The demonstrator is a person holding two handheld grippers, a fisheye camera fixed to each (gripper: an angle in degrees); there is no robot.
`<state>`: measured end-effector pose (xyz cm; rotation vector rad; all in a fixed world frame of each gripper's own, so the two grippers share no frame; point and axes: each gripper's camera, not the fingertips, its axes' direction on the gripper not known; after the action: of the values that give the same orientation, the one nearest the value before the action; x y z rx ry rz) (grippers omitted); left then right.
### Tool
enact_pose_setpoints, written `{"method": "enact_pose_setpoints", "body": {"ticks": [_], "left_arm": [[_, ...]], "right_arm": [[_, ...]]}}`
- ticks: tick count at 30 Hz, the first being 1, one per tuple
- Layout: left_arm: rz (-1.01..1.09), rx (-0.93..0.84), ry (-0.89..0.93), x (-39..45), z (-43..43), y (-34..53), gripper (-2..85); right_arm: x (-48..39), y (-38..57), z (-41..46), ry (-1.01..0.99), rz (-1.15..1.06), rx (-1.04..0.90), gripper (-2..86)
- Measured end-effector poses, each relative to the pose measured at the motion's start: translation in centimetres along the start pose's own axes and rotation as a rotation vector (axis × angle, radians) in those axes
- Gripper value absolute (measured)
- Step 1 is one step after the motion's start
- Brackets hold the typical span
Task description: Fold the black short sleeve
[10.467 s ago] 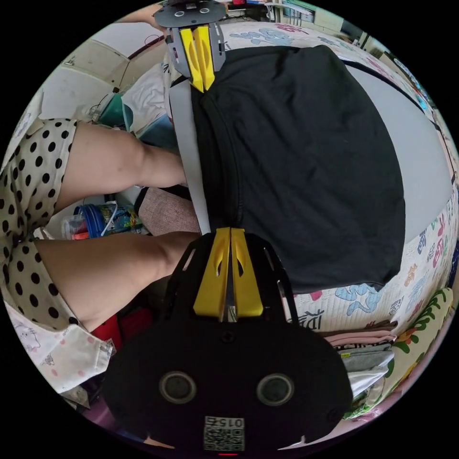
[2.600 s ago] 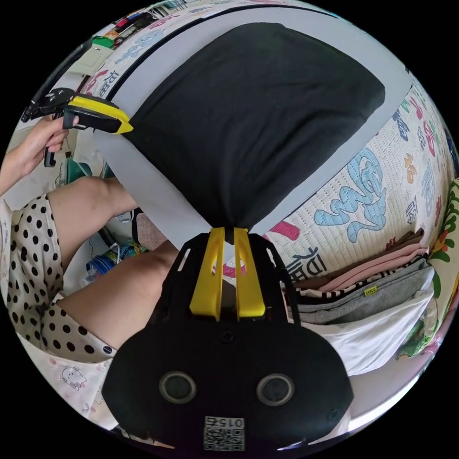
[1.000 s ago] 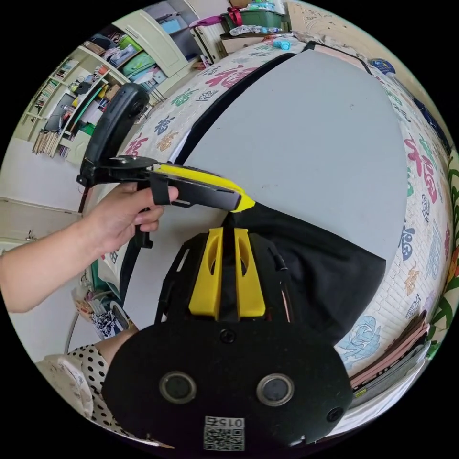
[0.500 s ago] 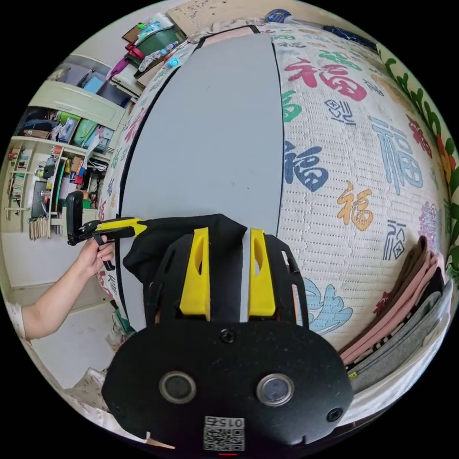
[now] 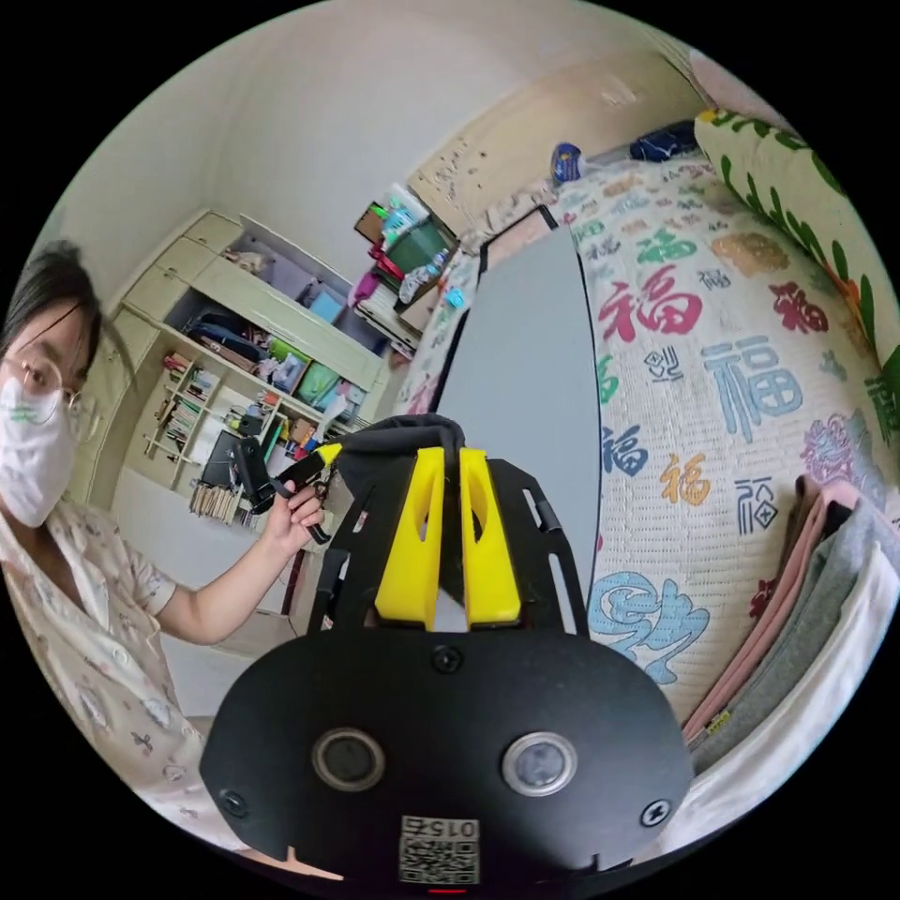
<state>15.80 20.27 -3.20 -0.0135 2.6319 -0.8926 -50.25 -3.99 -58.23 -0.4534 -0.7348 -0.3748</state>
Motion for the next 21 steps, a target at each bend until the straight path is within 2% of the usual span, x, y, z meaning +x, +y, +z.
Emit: {"method": "enact_pose_setpoints", "body": {"ticks": [5,12,18,21], "left_arm": [[0.193,0.067,0.115,5.2,-2.1,3.0,0.5],[0.332,0.018,0.369,10.6,0.7,8.6,0.5],[0.355,-0.063,0.617,14.6,8.8,13.1,0.4],[0.266,-0.108,0.723,14.9,16.0,15.7,0.5]], "right_arm": [[-7.9,5.3,-10.5,0.03,-0.094,0.149,2.3],[-14.2,13.4,-22.4,0.124,-0.097,0.274,2.2],[-16.3,18.4,-30.8,0.287,-0.016,0.335,2.3],[-14.2,19.3,-32.9,0.397,0.041,0.344,2.4]]}}
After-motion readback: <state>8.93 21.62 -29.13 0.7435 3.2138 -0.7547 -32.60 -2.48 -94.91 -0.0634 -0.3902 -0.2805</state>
